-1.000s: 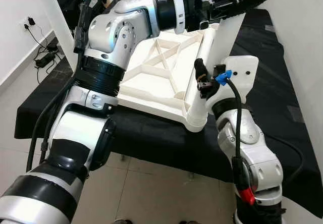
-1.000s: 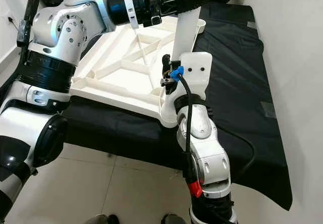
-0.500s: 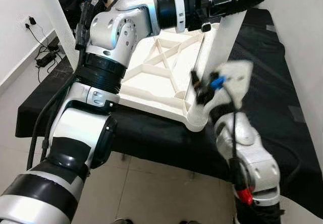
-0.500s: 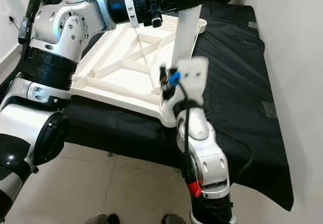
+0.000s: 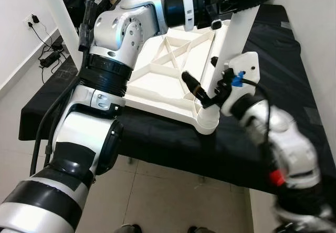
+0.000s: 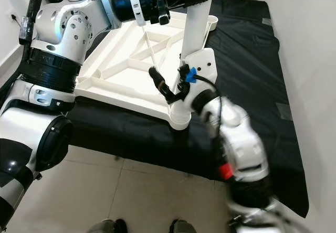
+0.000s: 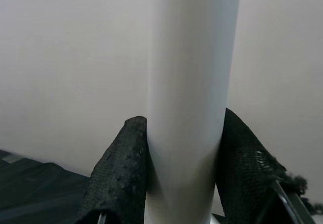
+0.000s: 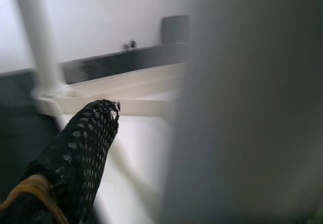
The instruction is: Building children table
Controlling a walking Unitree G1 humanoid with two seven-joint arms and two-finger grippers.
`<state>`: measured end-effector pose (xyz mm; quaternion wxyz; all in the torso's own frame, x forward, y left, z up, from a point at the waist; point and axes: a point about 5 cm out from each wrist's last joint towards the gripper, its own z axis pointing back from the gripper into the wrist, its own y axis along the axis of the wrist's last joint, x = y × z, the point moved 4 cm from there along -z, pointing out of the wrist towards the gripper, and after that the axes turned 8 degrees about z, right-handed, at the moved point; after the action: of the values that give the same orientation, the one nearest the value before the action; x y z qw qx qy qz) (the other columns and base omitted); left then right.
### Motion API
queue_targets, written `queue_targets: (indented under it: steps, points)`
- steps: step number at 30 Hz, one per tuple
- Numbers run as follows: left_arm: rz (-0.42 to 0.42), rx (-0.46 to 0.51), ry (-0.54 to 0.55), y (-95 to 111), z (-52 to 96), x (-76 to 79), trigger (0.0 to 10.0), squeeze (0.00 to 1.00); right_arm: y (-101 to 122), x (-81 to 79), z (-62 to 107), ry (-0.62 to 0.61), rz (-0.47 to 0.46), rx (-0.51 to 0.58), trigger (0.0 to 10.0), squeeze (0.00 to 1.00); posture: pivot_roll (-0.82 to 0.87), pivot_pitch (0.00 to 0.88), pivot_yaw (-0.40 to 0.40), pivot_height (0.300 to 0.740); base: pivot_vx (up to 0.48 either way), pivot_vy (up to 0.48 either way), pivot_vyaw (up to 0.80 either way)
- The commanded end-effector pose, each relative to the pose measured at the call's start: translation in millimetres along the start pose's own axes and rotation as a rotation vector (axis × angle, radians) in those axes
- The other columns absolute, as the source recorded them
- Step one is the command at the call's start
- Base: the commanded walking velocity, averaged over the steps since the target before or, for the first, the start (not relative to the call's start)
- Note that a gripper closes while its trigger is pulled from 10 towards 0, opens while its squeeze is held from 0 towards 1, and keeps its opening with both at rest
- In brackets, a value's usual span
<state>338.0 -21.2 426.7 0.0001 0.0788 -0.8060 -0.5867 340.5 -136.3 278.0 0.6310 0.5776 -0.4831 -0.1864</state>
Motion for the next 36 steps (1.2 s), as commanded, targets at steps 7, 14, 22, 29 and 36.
queue_targets:
  steps: [7,14,22,29,36]
  points:
    - [0.013,-0.012,-0.024,-1.3,-4.8,4.3,0.0,0.0,8.3,-10.8,5.4,0.274,0.004,0.062,10.0,0.0,-0.05,0.185,-0.002,0.74,0.0,0.0,0.0]
    - [0.012,-0.011,-0.032,-0.6,-6.3,6.0,0.0,0.0,10.8,-18.7,17.9,0.468,-0.046,0.107,10.0,0.0,-0.05,0.185,0.0,0.74,0.0,0.0,0.0]
    - [0.011,-0.013,-0.038,-0.1,-6.5,6.7,0.0,0.0,5.0,-13.0,16.6,0.511,-0.063,0.137,0.0,0.0,-0.05,0.182,0.005,0.74,0.0,0.0,0.0]
    - [0.01,-0.014,-0.041,-0.1,-6.5,6.9,0.0,0.0,3.8,-7.4,18.0,0.514,-0.054,0.143,0.0,0.0,-0.05,0.18,0.004,0.74,0.0,0.0,0.0]
    - [0.005,-0.02,-0.051,-0.9,-7.9,8.5,0.0,0.0,2.5,-6.2,20.0,0.52,-0.035,0.15,0.0,0.0,-0.05,0.179,0.005,0.74,0.0,0.0,0.0]
